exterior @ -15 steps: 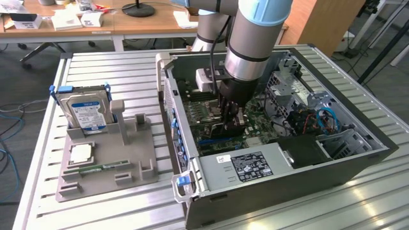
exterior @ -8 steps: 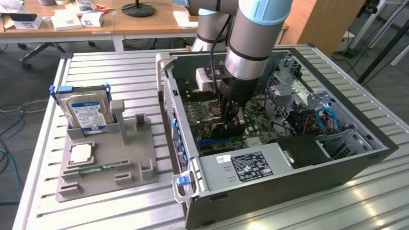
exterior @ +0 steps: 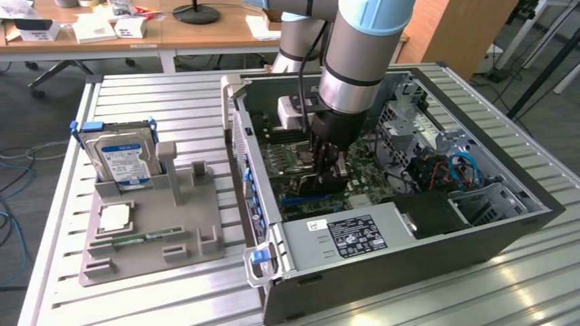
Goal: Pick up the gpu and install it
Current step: 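Insert the gpu into the slot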
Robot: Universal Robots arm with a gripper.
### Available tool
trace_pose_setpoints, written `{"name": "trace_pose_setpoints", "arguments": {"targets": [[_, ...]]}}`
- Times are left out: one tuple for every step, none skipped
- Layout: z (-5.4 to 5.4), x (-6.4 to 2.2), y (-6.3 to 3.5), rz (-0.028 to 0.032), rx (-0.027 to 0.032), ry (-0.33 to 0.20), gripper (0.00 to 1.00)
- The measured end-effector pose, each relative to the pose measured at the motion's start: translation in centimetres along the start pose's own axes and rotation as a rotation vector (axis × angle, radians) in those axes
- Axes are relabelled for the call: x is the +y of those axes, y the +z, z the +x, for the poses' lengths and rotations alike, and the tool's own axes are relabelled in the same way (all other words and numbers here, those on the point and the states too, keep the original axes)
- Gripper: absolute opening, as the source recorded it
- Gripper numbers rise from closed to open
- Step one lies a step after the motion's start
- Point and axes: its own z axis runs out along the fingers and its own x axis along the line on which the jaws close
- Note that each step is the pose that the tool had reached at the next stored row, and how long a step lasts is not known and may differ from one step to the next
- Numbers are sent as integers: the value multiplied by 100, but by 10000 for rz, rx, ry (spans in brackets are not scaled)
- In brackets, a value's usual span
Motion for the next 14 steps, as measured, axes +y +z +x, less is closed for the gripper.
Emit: {"name": "trace_pose_setpoints", "arguments": {"targets": [[0, 0, 0, 0, 0, 0, 26], [0, 0, 0, 0, 0, 0, 26], [0, 0, 0, 0, 0, 0, 26], [0, -1, 0, 0, 0, 0, 26], [0, -1, 0, 0, 0, 1, 26], [0, -1, 0, 0, 0, 0, 26], [0, -1, 0, 0, 0, 0, 26], [0, -1, 0, 0, -1, 0, 26], [0, -1, 0, 0, 0, -1, 26], [0, -1, 0, 0, 0, -1, 26], [0, -4, 0, 0, 0, -2, 26], [0, -4, 0, -1, 0, 0, 26], [0, -5, 0, -1, 0, 0, 26], [0, -5, 0, 0, 1, 1, 26]]}}
